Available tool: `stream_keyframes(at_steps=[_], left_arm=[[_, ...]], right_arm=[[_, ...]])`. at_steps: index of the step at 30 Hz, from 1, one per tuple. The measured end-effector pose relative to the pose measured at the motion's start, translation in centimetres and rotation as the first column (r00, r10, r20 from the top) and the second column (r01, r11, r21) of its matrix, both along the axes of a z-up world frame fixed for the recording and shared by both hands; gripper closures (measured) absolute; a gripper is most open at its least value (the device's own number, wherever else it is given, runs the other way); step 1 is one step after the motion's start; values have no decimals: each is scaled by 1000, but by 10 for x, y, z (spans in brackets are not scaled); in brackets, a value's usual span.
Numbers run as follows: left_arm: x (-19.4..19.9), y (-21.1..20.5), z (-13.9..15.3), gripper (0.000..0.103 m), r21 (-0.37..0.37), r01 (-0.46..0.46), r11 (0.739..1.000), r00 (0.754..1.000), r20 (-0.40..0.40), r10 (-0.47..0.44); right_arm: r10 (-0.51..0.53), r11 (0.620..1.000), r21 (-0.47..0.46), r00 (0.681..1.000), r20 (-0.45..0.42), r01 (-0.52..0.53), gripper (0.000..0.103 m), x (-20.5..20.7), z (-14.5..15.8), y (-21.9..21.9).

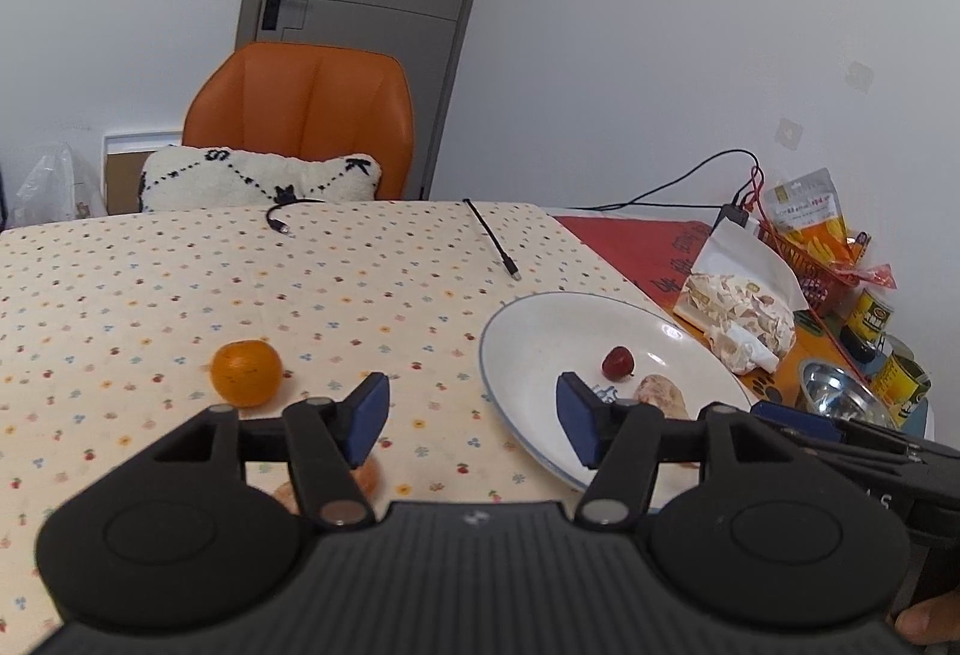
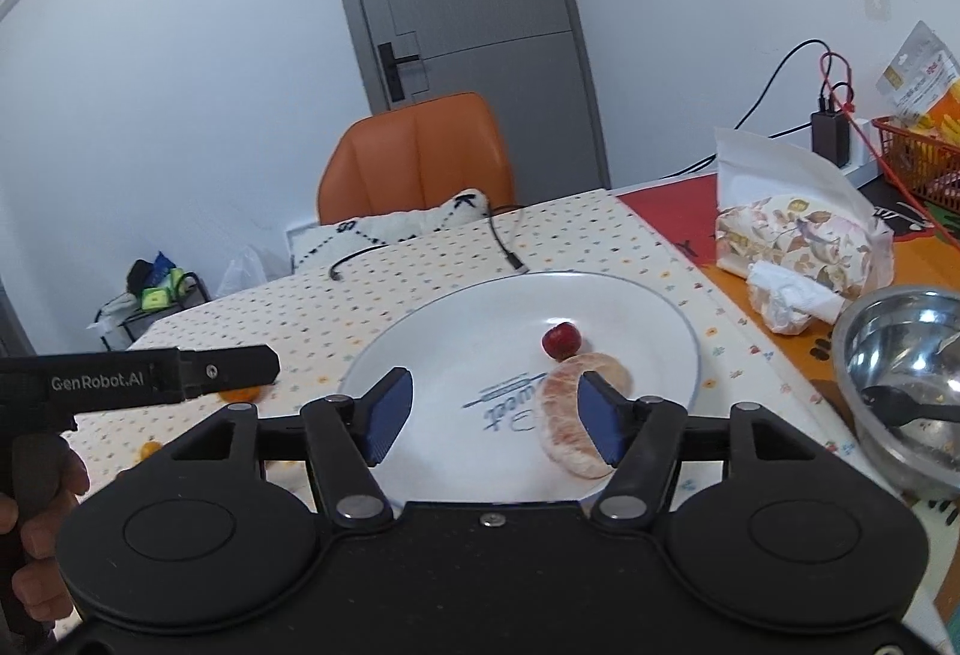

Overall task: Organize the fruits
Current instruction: 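Open both tools to drop the cherry and pomelo segment onto the plate, then move both open tools back toward the remaining fruit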

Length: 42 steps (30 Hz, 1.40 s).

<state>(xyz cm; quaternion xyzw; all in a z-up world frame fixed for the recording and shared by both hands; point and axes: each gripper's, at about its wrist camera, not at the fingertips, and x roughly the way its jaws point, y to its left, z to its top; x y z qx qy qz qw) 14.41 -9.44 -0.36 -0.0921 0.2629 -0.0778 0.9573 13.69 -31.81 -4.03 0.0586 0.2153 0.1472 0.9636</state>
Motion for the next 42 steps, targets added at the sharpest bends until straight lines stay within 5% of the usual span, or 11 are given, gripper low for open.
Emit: stream_keyframes(at_steps=[9, 16, 28, 32, 42], left_arm=[[-23, 28, 9, 43, -19, -56, 998, 998, 28, 56], [-41, 48, 11, 43, -22, -97, 995, 994, 38, 98], [-71, 74, 14, 43, -47, -138, 989, 989, 52, 140], [-83, 80, 17, 15, -69, -154, 986, 985, 70, 159], [-104, 90, 19, 5, -31, -194, 981, 978, 77, 196]], right_arm=[[47, 999, 19, 999, 4, -47, 33, -10, 2, 13], [93, 995, 19, 995, 23, -93, 13, -20, 4, 25], [162, 987, 20, 987, 25, -162, 3, -31, 5, 46], [182, 983, 13, 983, 24, -182, 0, -36, 4, 52], [227, 974, 13, 974, -3, -227, 0, -43, 1, 63]])
